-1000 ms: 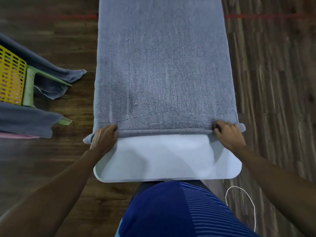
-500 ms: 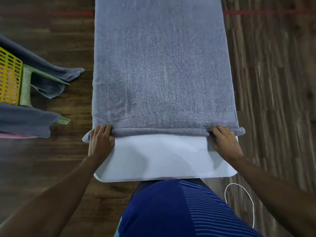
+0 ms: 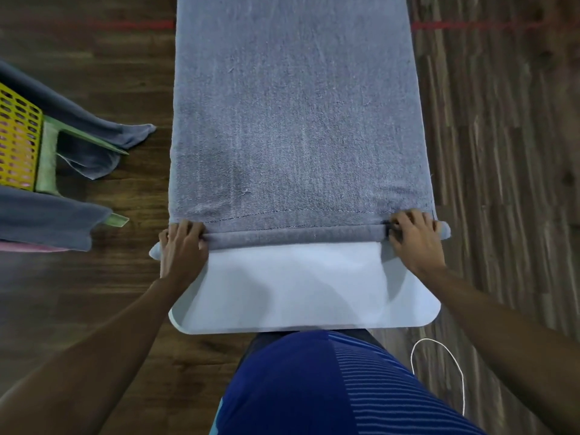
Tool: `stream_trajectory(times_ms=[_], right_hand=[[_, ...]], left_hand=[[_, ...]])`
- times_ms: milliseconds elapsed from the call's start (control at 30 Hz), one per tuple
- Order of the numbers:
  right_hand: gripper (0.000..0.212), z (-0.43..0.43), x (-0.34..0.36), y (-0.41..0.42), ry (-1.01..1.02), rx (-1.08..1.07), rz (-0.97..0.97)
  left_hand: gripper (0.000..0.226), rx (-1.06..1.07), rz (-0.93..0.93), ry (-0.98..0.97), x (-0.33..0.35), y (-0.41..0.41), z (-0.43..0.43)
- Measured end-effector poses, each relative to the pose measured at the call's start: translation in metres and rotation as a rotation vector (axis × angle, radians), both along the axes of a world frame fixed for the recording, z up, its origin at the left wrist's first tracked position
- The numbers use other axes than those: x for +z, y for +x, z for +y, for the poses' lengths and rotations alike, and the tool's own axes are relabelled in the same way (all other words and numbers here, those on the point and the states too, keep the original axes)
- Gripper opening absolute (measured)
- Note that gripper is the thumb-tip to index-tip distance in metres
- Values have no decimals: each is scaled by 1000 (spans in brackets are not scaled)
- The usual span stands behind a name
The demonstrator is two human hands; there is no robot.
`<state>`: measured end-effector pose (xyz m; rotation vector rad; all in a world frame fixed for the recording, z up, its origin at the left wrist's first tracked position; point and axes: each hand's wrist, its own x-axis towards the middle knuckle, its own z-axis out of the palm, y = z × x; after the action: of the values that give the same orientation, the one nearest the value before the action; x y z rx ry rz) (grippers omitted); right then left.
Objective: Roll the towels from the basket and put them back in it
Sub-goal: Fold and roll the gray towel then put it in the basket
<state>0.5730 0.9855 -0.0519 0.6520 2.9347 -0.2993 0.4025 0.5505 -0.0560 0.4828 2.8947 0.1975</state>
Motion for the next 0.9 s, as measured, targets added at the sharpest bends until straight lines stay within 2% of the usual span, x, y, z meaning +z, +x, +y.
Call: stream_trajectory(times_ms=[67, 167, 267, 333, 500, 600, 800, 900], right_hand=[[13, -2, -4, 3, 40, 21, 83], [16, -9, -9, 9, -32, 77, 109], [31, -14, -10, 17, -13, 105, 44], [30, -14, -8, 18, 2, 98, 51], [22, -11, 1, 6, -41, 17, 23], [32, -12, 7, 5, -46, 25, -14], [32, -10, 10, 6, -106, 14, -96], [19, -8, 8, 2, -115, -34, -139]], left_hand=[[14, 12, 62, 44, -2, 3, 0], [18, -60, 75, 149, -5, 11, 1], [38, -95, 37, 96, -7, 21, -4], [43, -126, 39, 45, -7, 23, -8], [24, -14, 16, 129, -1, 8, -3], [22, -33, 12, 160, 6, 9, -4], [33, -126, -107, 85, 11, 8, -15], [33, -82, -178, 90, 11, 0, -15]])
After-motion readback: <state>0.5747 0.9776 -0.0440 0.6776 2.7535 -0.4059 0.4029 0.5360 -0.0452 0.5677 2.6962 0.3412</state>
